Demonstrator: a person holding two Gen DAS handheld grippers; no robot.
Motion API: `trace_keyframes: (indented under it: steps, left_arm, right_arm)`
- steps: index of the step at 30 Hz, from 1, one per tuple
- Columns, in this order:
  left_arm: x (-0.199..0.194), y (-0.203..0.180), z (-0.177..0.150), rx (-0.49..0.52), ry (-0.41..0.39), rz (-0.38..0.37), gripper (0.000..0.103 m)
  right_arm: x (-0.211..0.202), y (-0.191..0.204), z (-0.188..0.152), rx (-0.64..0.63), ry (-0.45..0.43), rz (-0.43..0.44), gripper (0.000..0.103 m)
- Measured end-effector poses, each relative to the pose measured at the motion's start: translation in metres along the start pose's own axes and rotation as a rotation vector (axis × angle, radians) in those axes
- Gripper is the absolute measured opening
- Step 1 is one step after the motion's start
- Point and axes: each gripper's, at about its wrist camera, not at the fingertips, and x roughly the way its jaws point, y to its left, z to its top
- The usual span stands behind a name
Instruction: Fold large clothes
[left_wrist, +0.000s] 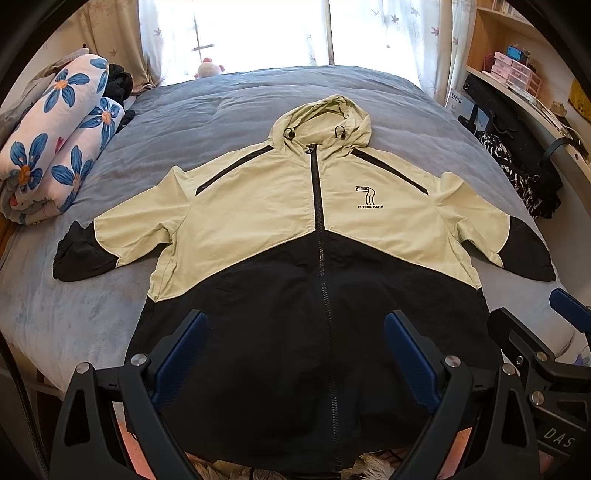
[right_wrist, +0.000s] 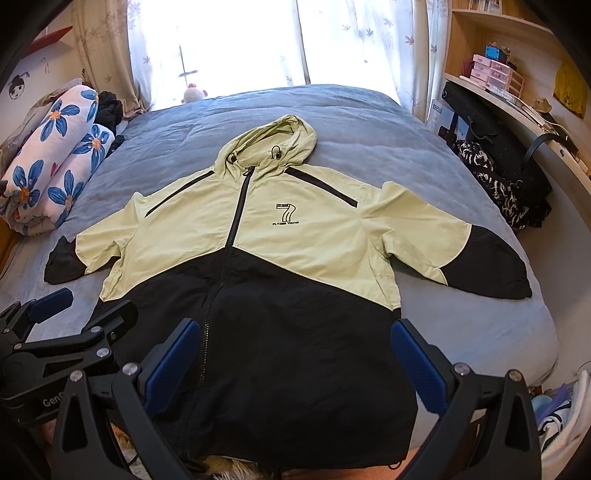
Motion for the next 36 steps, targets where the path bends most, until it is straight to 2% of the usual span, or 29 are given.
trace_keyframes:
  steps: [36]
  left_arm:
    - [0.004, 0.005, -0.012, -0.007, 0.012, 0.013, 0.095]
  right_arm:
    - [0.006, 0.000, -0.004, 0.029, 0.048, 0.040, 0.103]
